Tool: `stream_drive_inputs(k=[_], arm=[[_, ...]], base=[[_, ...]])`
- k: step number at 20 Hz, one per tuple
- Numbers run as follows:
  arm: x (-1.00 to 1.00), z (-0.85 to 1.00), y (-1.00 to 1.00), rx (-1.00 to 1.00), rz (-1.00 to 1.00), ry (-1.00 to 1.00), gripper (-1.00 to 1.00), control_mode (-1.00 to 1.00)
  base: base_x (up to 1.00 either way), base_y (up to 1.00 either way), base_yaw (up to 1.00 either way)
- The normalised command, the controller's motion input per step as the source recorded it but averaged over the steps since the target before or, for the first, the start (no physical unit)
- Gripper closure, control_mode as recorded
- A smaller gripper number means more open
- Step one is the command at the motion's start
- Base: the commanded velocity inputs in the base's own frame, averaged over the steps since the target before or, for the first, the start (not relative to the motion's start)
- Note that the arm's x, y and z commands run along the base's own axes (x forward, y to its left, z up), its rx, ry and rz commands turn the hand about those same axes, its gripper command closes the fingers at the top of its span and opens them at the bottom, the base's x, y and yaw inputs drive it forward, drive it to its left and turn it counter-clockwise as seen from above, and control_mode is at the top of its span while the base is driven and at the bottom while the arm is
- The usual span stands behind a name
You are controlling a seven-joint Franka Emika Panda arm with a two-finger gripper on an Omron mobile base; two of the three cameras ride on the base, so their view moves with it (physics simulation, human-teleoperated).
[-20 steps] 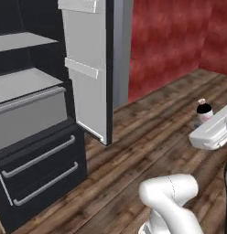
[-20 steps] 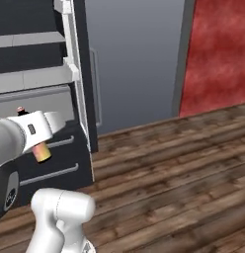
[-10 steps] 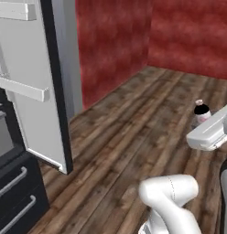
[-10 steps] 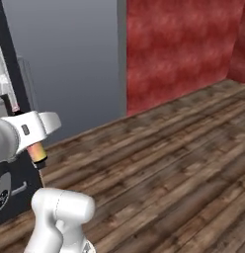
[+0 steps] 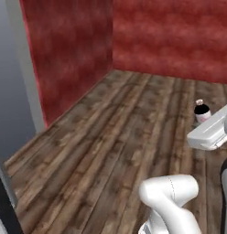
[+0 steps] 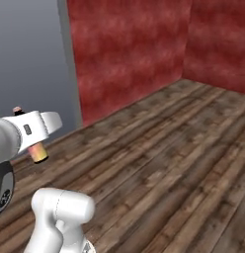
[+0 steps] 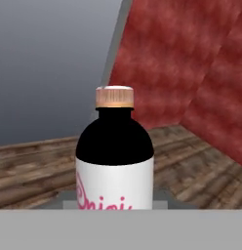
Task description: Open the fridge, grab two sodas, and place both sodas inside the bowl with ice on the dining counter.
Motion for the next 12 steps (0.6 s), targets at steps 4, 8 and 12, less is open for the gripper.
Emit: stream_drive_inputs(k=[4,8,12], arm=[[0.0,0.0,0.0,0.0,0.0,0.0,1.0,1.0],[0.0,0.0,0.0,0.0,0.0,0.0,1.0,1.0],[0.0,0.0,0.0,0.0,0.0,0.0,1.0,1.0]], base=[[0.91,-0.02,-0.45],[0.77,0.0,-0.51],[0.68,0.01,-0.54]])
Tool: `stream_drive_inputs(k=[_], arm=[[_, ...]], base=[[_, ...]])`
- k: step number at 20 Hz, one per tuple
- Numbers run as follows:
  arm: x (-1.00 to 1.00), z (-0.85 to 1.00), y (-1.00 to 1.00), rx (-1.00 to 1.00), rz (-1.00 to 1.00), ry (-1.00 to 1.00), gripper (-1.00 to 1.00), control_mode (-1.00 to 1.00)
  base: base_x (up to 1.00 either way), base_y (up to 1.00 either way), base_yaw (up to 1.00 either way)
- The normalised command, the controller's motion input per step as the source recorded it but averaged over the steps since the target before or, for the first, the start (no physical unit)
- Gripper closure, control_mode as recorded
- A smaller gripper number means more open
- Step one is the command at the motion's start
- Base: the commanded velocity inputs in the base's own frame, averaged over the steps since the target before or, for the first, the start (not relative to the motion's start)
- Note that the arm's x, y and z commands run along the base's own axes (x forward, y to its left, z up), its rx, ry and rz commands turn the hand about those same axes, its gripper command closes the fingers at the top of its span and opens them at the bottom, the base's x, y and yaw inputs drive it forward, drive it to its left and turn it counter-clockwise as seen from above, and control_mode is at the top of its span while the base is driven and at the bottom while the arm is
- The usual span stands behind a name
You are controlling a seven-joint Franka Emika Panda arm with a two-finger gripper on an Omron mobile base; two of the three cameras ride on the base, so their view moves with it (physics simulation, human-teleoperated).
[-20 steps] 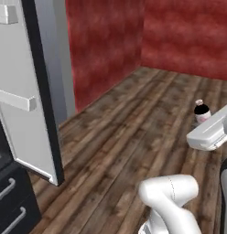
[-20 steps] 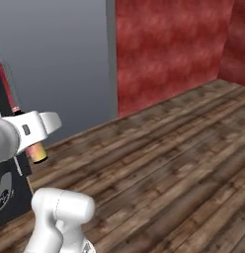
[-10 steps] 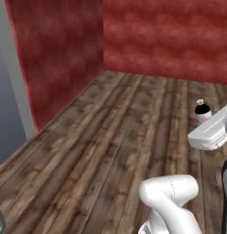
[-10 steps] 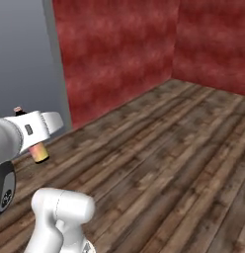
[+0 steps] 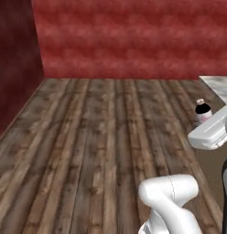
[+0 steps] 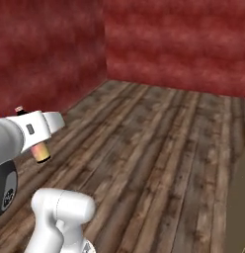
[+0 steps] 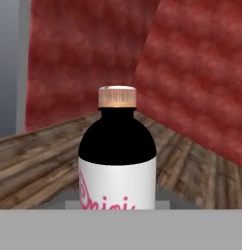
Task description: Open the fridge, grab two sodas, and place both sodas inside the bowl with ice on the dining counter.
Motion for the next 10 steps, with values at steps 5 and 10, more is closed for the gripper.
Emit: stream_drive_inputs(k=[5,10], arm=[[0.0,0.0,0.0,0.0,0.0,0.0,1.0,1.0],[0.0,0.0,0.0,0.0,0.0,0.0,1.0,1.0]], base=[[0.69,0.12,-0.54],[0.65,0.29,-0.56]])
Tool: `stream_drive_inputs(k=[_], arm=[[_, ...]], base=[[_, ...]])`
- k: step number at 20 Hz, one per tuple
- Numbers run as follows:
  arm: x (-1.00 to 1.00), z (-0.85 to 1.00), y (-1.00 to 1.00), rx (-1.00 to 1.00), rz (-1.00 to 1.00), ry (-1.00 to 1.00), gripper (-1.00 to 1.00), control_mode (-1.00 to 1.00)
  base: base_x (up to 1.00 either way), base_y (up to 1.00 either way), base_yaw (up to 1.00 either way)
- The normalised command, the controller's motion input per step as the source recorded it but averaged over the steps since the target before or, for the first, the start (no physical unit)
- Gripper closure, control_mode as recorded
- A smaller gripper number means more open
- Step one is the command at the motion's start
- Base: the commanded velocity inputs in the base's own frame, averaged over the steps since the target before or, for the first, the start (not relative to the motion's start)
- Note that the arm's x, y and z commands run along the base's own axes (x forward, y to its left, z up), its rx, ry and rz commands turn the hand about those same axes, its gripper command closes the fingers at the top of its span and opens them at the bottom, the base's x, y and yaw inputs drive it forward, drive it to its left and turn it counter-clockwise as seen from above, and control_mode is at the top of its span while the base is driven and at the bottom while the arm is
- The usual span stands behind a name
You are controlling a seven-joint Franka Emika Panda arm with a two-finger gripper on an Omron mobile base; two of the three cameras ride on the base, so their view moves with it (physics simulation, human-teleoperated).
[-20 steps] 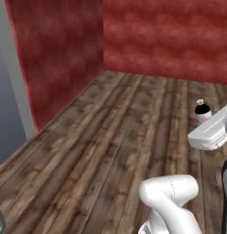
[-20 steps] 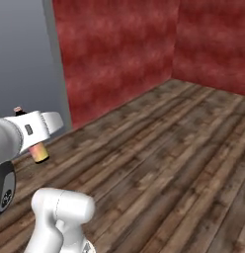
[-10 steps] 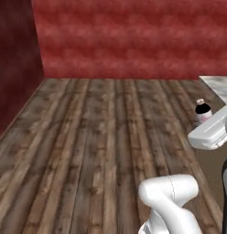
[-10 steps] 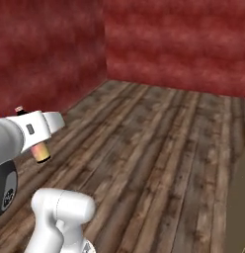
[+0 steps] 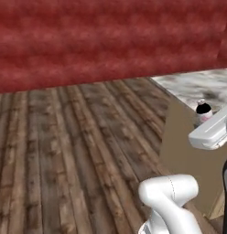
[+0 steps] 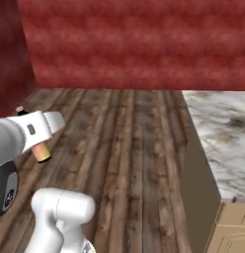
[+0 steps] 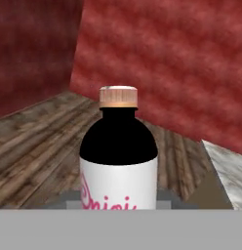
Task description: Open the fridge, grab two sodas, and place both sodas inside the bowl with ice on the dining counter.
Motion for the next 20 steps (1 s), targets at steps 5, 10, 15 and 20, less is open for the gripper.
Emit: stream_drive_inputs(k=[5,10,15,20], arm=[[0.0,0.0,0.0,0.0,0.0,0.0,1.0,1.0],[0.0,0.0,0.0,0.0,0.0,0.0,1.0,1.0],[0.0,0.0,0.0,0.0,0.0,0.0,1.0,1.0],[0.0,0.0,0.0,0.0,0.0,0.0,1.0,1.0]], base=[[0.53,0.43,-0.59],[0.51,0.44,-0.59],[0.36,0.67,-0.5],[0.16,1.0,-0.31]])
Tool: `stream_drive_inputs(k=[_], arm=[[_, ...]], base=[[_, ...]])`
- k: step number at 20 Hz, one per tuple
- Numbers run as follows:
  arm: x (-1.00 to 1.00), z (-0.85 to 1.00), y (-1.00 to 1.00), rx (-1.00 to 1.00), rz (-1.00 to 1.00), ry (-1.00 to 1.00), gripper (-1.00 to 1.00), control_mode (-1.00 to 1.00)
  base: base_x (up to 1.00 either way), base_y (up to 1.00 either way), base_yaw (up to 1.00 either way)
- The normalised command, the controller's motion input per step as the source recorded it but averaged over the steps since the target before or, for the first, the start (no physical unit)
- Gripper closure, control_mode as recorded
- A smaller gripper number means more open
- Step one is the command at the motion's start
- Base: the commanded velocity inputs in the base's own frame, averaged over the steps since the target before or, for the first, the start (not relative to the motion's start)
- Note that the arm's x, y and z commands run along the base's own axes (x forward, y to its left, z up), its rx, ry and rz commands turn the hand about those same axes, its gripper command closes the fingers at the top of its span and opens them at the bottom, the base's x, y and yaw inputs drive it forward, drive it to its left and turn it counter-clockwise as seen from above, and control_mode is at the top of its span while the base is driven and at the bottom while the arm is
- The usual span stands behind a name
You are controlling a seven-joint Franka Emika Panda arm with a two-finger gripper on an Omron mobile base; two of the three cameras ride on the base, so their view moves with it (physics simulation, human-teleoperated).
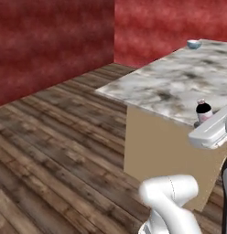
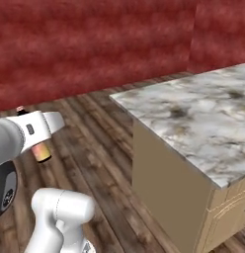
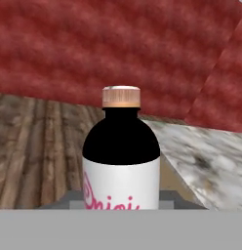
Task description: Open the fridge, grab two sodas, and place both sodas inside the bowl with ice on the dining counter.
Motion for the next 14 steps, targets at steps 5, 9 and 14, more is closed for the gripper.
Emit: stream_drive_inputs(k=[5,9,14], arm=[[0.0,0.0,0.0,0.0,0.0,0.0,1.0,1.0],[0.0,0.0,0.0,0.0,0.0,0.0,1.0,1.0],[0.0,0.0,0.0,0.0,0.0,0.0,1.0,1.0]], base=[[0.19,1.0,-0.21],[0.28,1.0,-0.22],[0.49,0.96,-0.32]])
